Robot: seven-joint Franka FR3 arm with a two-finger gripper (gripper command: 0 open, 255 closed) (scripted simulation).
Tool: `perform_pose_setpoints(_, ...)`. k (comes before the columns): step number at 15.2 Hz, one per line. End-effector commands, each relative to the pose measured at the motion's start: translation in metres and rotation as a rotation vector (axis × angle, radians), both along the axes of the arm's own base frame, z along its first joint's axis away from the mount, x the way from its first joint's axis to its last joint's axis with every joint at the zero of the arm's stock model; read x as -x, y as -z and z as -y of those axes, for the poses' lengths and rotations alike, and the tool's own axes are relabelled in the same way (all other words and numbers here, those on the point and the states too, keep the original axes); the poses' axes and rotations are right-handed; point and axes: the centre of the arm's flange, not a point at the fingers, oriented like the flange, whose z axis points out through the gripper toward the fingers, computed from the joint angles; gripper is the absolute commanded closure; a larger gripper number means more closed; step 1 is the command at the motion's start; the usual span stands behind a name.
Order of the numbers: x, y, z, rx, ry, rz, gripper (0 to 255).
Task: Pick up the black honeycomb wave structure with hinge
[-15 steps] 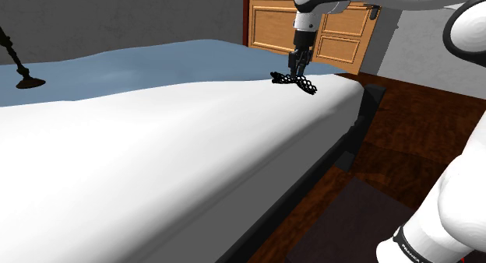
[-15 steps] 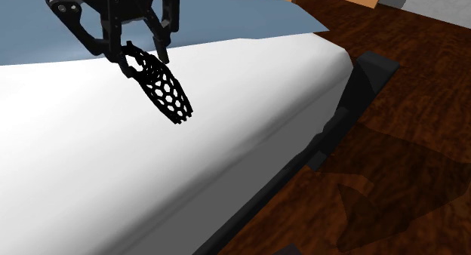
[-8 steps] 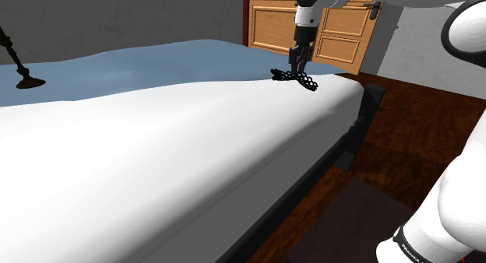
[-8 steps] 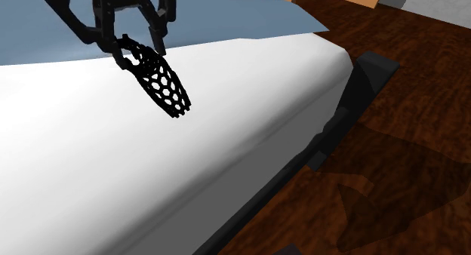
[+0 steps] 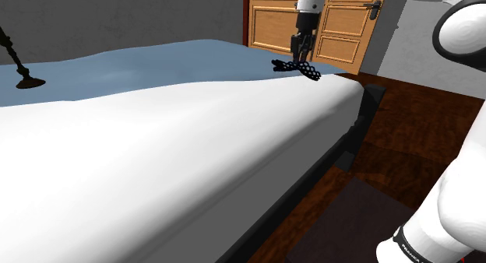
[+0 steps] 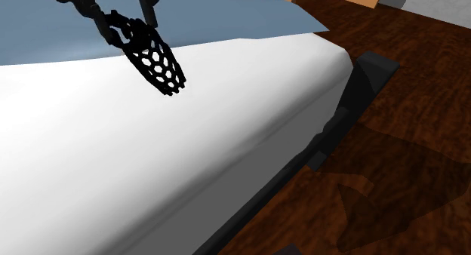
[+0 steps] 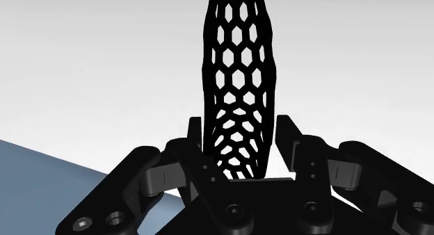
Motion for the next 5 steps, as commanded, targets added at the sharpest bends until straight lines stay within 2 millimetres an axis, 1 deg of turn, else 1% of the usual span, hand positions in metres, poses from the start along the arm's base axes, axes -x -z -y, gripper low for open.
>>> perform_pose_setpoints(1, 0.000, -0.011, 0.000, 0.000, 0.000, 0.000, 255)
perform_pose_setpoints(3, 0.000, -0.021, 0.000, 0.000, 0.000, 0.000, 255)
perform_pose_setpoints(5, 0.000, -0.022, 0.000, 0.000, 0.000, 0.000, 255)
